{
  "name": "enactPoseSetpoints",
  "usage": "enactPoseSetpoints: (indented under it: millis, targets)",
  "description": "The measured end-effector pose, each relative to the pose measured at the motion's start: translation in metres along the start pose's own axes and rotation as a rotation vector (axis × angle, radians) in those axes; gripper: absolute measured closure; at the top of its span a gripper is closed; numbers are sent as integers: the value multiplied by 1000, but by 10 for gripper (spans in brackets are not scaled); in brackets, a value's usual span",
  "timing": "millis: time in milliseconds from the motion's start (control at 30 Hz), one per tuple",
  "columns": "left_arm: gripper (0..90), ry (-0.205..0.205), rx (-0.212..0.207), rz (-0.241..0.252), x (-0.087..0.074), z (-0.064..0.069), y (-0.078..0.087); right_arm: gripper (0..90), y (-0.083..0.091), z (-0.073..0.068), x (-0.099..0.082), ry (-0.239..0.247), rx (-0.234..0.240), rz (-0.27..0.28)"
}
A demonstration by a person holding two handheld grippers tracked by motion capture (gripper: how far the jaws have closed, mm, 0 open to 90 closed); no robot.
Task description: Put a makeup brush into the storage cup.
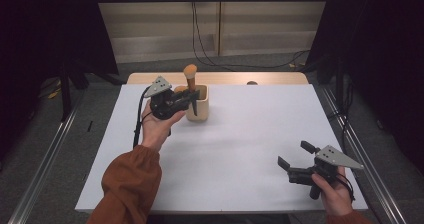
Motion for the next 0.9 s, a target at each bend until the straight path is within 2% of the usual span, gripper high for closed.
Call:
enactPoseSetpoints:
  millis: [233, 333, 367, 400, 467, 500, 567, 767, 900]
  targets:
    - [742, -4, 26, 10, 9, -3, -12, 0, -1, -1, -1, -1, 14, 6]
    - [742, -2, 37, 28, 14, -3, -15, 0, -1, -1, -1, -1, 15, 8]
    - [742, 4, 26, 43, 16, -2, -16, 0, -1, -1, -1, 3, 17, 12]
    - [742, -1, 19, 43, 16, -1, -17, 0, 0, -1, -1, 3, 19, 12]
    - [742, -22, 34, 39, 17, 0, -20, 0, 0, -1, -1, 2, 23, 15]
    - [742, -10, 32, 43, 17, -1, -22, 0, 0, -2, -1, 1, 23, 14]
    - [742, -11, 52, 44, 19, -3, -24, 0, 0, -2, -1, 2, 26, 10]
    - [742, -40, 77, 50, 25, -8, -29, 0, 0, -2, -2, -16, 20, 11]
    - [742, -36, 82, 37, 24, -11, -36, 0, 0, -2, -2, -1, 21, 18]
Point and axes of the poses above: each handheld gripper's, and its own axes: y roughly backward along the jaws, x roughly out of its top, z roughly to its right, the point moved 2 cm from there along -y, roughly forward along the jaws, and after that the axes turned 9 degrees about x, right-handed, at the moved point
